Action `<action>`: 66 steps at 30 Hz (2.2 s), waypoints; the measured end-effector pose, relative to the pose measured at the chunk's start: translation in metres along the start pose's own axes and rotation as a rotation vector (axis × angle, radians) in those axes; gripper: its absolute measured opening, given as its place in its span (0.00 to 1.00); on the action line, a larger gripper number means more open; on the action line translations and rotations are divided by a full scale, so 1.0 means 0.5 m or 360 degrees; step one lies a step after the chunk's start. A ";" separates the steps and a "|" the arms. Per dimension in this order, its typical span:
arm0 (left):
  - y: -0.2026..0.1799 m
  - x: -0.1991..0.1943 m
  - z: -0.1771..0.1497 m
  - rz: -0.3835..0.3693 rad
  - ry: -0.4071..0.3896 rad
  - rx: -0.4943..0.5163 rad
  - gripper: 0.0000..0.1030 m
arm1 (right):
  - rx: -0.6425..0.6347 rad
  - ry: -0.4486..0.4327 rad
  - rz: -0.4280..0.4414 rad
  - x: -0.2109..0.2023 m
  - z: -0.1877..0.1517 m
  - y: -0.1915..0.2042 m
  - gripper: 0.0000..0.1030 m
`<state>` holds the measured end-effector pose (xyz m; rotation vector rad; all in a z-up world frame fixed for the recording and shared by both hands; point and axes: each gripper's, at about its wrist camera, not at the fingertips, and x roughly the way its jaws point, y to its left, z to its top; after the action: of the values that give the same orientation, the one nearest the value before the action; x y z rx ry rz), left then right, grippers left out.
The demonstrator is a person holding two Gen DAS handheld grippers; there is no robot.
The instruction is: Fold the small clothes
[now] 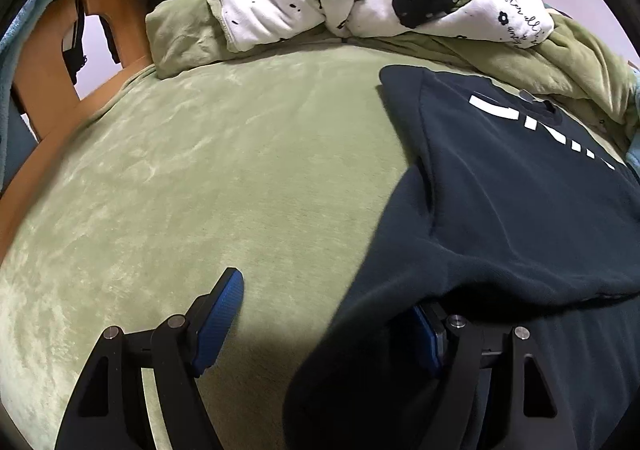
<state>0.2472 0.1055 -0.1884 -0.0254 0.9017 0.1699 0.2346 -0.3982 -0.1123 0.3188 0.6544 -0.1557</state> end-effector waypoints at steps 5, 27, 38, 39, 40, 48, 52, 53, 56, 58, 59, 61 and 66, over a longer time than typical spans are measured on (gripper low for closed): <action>-0.002 -0.026 -0.009 -0.0038 -0.0023 -0.0001 0.72 | -0.0097 -0.0037 -0.0047 -0.005 -0.005 0.016 0.30; -0.046 -0.028 -0.005 -0.0008 -0.0070 0.0103 0.73 | -0.0067 0.0264 -0.0092 0.088 -0.083 0.029 0.30; -0.061 -0.068 -0.013 0.0024 -0.0130 0.0121 0.73 | -0.0132 0.0085 -0.0182 0.021 -0.031 0.018 0.30; -0.063 -0.076 -0.010 0.0023 -0.0135 0.0115 0.73 | -0.0135 0.0064 -0.0190 0.008 -0.021 0.011 0.30; -0.067 -0.082 -0.007 0.0022 -0.0136 0.0111 0.73 | -0.0142 0.0045 -0.0195 -0.004 -0.012 0.004 0.30; -0.163 -0.136 0.019 -0.0187 -0.0166 0.0021 0.73 | -0.0188 0.0007 -0.0305 -0.080 0.050 -0.153 0.44; -0.244 -0.146 0.030 -0.0241 -0.0177 0.0058 0.73 | -0.0135 0.0034 -0.0335 -0.081 0.056 -0.270 0.48; -0.269 -0.146 0.034 -0.0247 -0.0181 0.0074 0.73 | -0.0122 0.0037 -0.0343 -0.079 0.055 -0.292 0.50; -0.316 -0.147 0.038 -0.0268 -0.0206 0.0077 0.73 | -0.0040 0.0060 -0.0354 -0.058 0.043 -0.372 0.51; -0.337 -0.143 0.038 -0.0274 -0.0212 0.0069 0.73 | 0.0026 0.0102 -0.0354 -0.032 0.034 -0.422 0.51; -0.348 -0.139 0.038 -0.0282 -0.0212 0.0062 0.73 | 0.0055 0.0122 -0.0354 -0.018 0.030 -0.443 0.51; -0.364 -0.127 0.036 -0.0290 -0.0209 0.0054 0.73 | 0.0116 0.0161 -0.0337 0.009 0.023 -0.483 0.51; -0.385 -0.093 0.031 -0.0262 -0.0175 0.0056 0.73 | 0.0263 0.0215 -0.0265 0.073 0.022 -0.546 0.51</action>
<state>0.2611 -0.0892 -0.1518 -0.0570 0.7887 0.0022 0.2035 -0.6601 -0.1928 0.4363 0.8041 -0.3511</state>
